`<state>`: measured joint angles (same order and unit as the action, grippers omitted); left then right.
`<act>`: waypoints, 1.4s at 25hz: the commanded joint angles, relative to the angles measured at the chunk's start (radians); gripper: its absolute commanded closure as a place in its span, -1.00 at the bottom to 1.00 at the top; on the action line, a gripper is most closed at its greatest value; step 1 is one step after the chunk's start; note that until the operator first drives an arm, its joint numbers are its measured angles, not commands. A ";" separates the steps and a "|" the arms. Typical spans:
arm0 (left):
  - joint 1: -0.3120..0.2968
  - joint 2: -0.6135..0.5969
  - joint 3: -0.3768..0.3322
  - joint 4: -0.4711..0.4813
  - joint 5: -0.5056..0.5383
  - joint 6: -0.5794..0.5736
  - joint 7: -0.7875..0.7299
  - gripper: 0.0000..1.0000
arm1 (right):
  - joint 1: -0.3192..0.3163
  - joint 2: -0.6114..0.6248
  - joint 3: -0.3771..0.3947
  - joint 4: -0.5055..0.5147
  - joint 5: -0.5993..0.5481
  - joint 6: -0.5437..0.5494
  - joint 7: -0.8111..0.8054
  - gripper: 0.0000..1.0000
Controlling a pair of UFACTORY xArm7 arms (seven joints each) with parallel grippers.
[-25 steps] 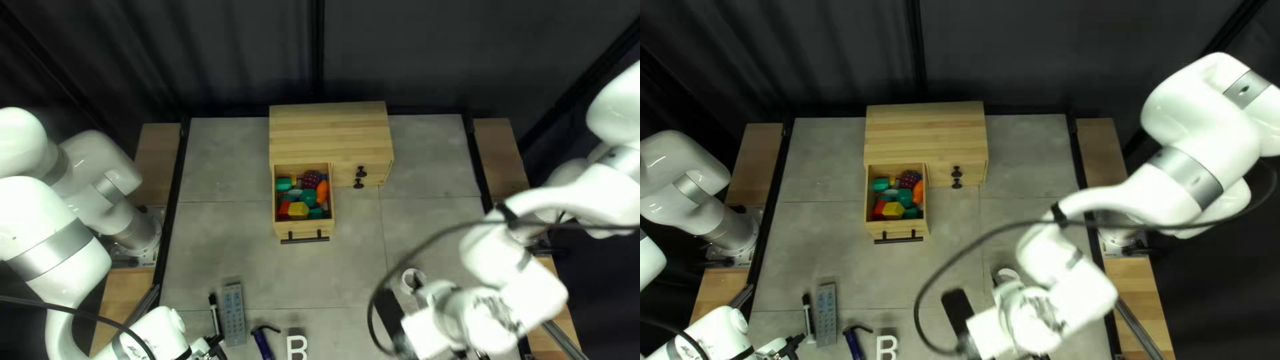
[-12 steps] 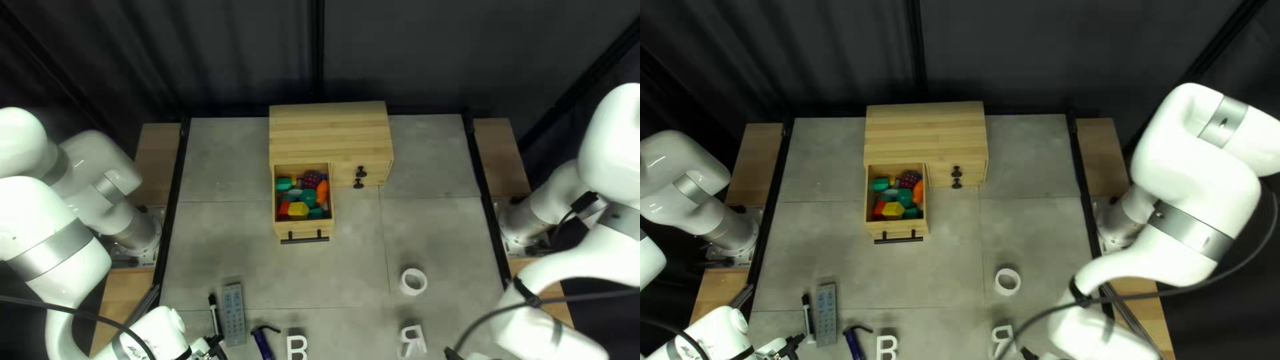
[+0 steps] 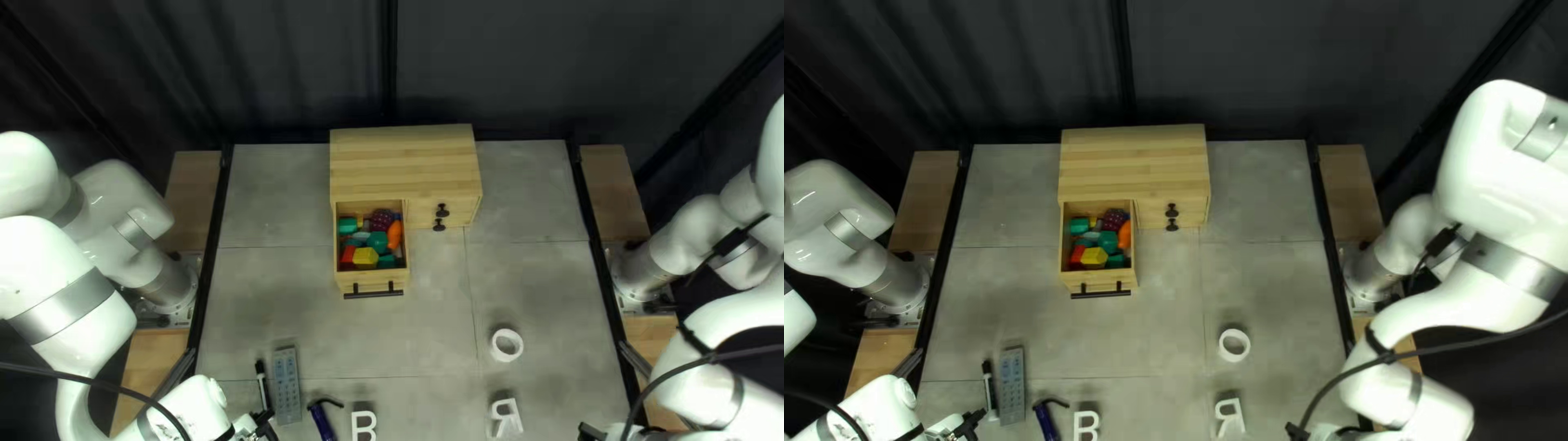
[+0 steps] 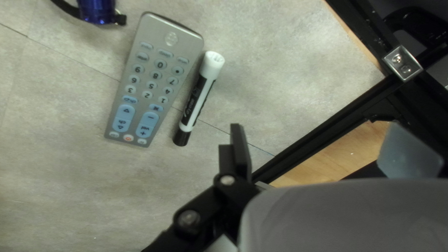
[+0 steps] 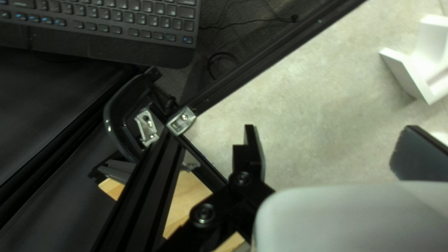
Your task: Open drawers and place objects into drawer and close
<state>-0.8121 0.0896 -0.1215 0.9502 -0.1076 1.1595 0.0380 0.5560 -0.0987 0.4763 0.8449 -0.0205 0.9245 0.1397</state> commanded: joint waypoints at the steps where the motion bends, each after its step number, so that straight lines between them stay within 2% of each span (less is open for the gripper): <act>1: 0.000 0.000 0.000 0.000 0.000 0.000 0.000 -1.00 | 0.000 0.000 0.000 0.000 0.000 0.000 0.001 -1.00; 3: 0.001 -0.001 0.000 -0.006 -0.016 -0.006 -0.004 -1.00 | 0.000 0.000 0.000 0.000 0.000 0.000 0.001 -1.00; 5: 0.016 -0.029 0.017 0.007 0.021 0.075 -0.015 -1.00 | 0.000 0.000 0.000 0.000 0.000 0.000 0.001 -1.00; 9: 0.053 -0.120 0.053 -0.041 0.094 0.144 -0.026 -1.00 | 0.000 0.000 0.000 0.000 0.000 0.000 0.001 -1.00; 13: 0.087 -0.148 0.082 -0.006 0.179 0.236 -0.022 -1.00 | 0.000 0.000 0.000 0.000 0.000 0.000 0.001 -1.00; 16: 0.098 -0.162 0.092 0.004 0.235 0.264 0.019 -1.00 | 0.000 0.000 0.000 0.000 0.000 0.000 0.001 -1.00; 20: 0.088 -0.247 0.091 -0.023 0.311 0.255 0.167 -1.00 | 0.000 0.000 0.000 0.000 0.000 0.000 0.001 -1.00; 22: 0.103 -0.314 0.121 -0.064 0.264 0.231 0.208 -1.00 | 0.000 0.000 0.000 0.000 0.000 0.000 0.001 -1.00; 31: 0.103 -0.314 0.121 -0.064 0.264 0.231 0.208 -1.00 | 0.000 0.000 0.000 0.000 0.000 0.000 0.001 -1.00; 33: 0.087 -0.227 0.106 0.035 0.235 0.297 0.208 -1.00 | 0.000 0.000 0.000 0.000 0.000 0.000 0.001 -1.00; 35: 0.074 -0.165 0.092 0.118 0.252 0.369 0.249 -1.00 | 0.000 0.000 0.000 0.000 0.000 0.000 0.001 -1.00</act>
<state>-0.7123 -0.1943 -0.0048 0.9191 0.1468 1.4169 0.2478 0.5560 -0.0992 0.4765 0.8447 -0.0207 0.9246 0.1402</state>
